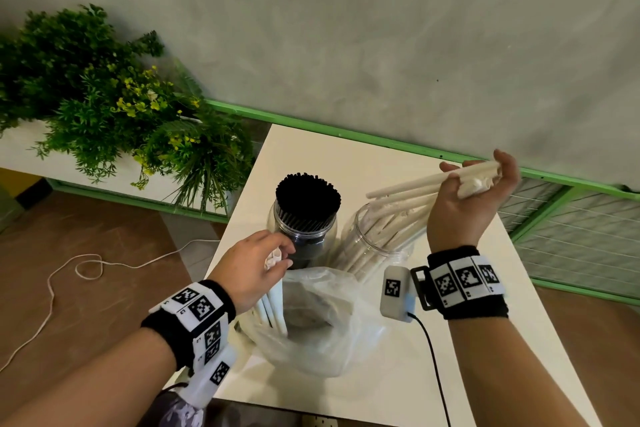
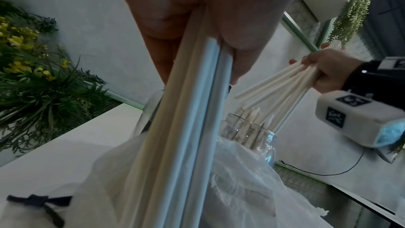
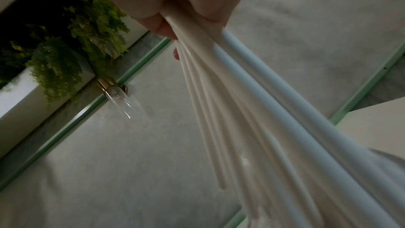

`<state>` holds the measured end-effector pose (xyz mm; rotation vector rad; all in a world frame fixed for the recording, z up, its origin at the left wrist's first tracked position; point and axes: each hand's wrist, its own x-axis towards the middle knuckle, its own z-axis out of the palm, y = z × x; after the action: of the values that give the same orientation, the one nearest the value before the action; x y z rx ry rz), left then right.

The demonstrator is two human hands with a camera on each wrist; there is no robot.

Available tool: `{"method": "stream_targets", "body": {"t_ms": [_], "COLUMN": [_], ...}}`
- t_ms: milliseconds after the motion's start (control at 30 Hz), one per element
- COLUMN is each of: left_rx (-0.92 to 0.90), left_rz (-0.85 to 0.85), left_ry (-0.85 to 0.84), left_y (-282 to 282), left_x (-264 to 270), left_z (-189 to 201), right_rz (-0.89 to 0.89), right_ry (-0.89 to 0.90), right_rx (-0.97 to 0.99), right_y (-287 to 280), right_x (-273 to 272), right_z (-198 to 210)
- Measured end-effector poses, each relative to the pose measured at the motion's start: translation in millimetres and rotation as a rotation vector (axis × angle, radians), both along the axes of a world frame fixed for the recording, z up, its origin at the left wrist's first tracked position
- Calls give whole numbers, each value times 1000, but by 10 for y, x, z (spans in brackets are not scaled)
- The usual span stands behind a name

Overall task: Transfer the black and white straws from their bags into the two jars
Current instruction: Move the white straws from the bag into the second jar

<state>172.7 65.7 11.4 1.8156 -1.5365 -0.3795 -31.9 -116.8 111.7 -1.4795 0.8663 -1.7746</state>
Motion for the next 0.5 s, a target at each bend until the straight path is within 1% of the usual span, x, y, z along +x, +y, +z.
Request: {"method": "stream_targets", "body": {"t_ms": [100,233,300,367,433,500], "left_rx": [5,16,19,14,9,6], "left_rz": [22,21,21,21,18,17], "left_ry": [-2,-1,-3,-1,2,4], "left_y": [-4,-12,-12,-9,-12,-14], "left_x": [6,13,16,16,17,20], "left_z": [-12,-12,-11,-11,-7,-3], "right_rz": [-22,-9,-3,5,41,94], "right_ry": [15,77,127,217,278,279], "right_rx": [14,-10,-15,-7,28,100], "right_y": [6,-3,-27,-40,-53,-60], "right_x": [37,173,232,281,320,342], "right_z": [-88,-151,-212,-292,-390,-468]}}
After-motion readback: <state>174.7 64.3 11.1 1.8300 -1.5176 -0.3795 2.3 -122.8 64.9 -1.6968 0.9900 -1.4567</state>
